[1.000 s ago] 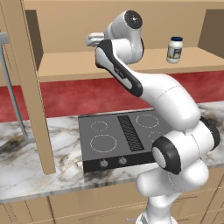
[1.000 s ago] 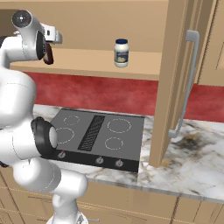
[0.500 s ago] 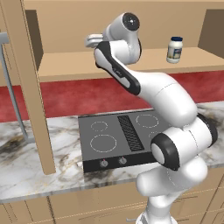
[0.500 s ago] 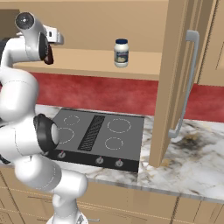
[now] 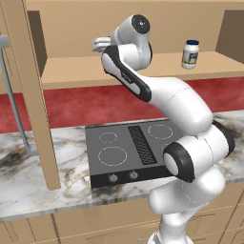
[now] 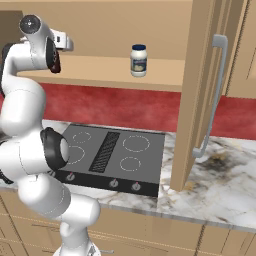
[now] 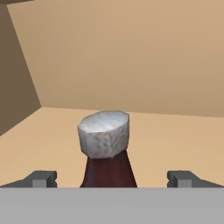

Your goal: Move the ketchup and mayonnaise from the cabinet to the dining counter.

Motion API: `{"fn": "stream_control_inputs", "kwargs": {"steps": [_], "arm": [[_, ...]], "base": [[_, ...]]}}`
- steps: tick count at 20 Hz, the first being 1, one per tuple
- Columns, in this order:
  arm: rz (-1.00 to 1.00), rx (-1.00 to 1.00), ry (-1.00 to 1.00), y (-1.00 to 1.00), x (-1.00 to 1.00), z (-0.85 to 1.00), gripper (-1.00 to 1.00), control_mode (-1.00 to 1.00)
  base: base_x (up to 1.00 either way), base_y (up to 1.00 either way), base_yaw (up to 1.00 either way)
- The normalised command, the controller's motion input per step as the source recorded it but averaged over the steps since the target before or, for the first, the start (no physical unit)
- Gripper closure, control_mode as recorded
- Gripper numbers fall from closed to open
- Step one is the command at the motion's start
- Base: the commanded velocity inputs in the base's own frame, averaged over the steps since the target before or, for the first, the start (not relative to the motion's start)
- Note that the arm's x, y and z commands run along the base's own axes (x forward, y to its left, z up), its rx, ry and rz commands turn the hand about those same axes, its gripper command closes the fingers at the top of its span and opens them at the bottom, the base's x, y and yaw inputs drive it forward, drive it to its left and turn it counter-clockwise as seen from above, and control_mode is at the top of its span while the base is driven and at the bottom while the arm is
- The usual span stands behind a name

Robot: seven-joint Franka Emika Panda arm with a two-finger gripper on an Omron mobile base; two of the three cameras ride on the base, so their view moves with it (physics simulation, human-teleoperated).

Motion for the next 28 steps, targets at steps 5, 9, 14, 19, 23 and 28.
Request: {"fn": "stream_control_inputs", "kwargs": {"steps": [5, 9, 14, 19, 23, 28], "arm": [[0.00, 0.00, 0.00, 0.08, -0.01, -0.03, 1.00, -1.00], [0.00, 0.00, 0.00, -0.04, -0.15, -0.01, 1.00, -1.00], [0.00, 0.00, 0.00, -0.10, -0.27, -0.02, 1.00, -1.00], [0.00, 0.02, 0.00, -0.19, -0.66, 0.00, 1.00, -1.00], [0.00, 0.06, 0.00, -0.22, -0.80, 0.00, 1.00, -1.00], [0.00, 0.07, 0.00, -0.22, -0.84, 0.04, 1.00, -1.00]], "base": [[0.00, 0.00, 0.00], [0.00, 0.00, 0.00], [0.00, 0.00, 0.00], [0.00, 0.00, 0.00], [0.00, 0.00, 0.00], [0.00, 0.00, 0.00]]}}
